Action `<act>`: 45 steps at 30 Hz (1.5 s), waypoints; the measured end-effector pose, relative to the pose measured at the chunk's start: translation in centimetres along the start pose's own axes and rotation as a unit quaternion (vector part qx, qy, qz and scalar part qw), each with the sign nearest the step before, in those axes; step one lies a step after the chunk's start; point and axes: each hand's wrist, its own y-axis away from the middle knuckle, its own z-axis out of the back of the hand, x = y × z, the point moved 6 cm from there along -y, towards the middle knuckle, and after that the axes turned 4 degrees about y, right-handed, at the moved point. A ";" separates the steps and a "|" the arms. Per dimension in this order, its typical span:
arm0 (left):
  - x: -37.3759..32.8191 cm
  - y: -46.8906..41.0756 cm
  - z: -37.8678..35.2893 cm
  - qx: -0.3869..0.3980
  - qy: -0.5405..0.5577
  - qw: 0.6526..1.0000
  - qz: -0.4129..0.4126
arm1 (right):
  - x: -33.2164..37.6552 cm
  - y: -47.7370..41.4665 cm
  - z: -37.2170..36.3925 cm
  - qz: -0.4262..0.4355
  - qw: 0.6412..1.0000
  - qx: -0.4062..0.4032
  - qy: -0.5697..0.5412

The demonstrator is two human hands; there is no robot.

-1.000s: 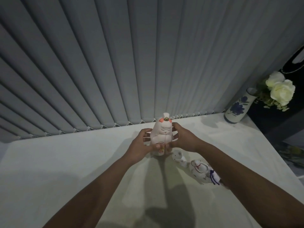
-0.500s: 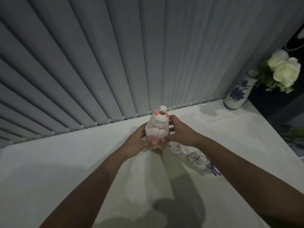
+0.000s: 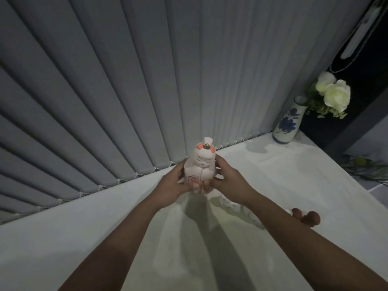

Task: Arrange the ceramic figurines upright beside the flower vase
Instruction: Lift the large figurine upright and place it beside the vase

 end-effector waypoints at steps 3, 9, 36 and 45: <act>-2.4 -0.5 -0.1 0.010 -0.017 0.999 -0.030 | 1.7 0.3 1.3 0.017 0.999 -0.033 0.002; -6.3 -1.7 -2.1 0.007 -0.049 0.997 -0.060 | 4.2 1.9 4.7 0.055 0.996 -0.069 -0.030; -8.7 -17.8 -20.2 -0.033 -0.085 0.996 0.016 | -5.9 -2.1 24.8 0.046 0.993 -0.107 -0.018; -6.2 -21.9 -19.6 -0.035 -0.086 0.994 0.051 | -9.3 -6.1 24.0 0.040 0.991 -0.123 0.020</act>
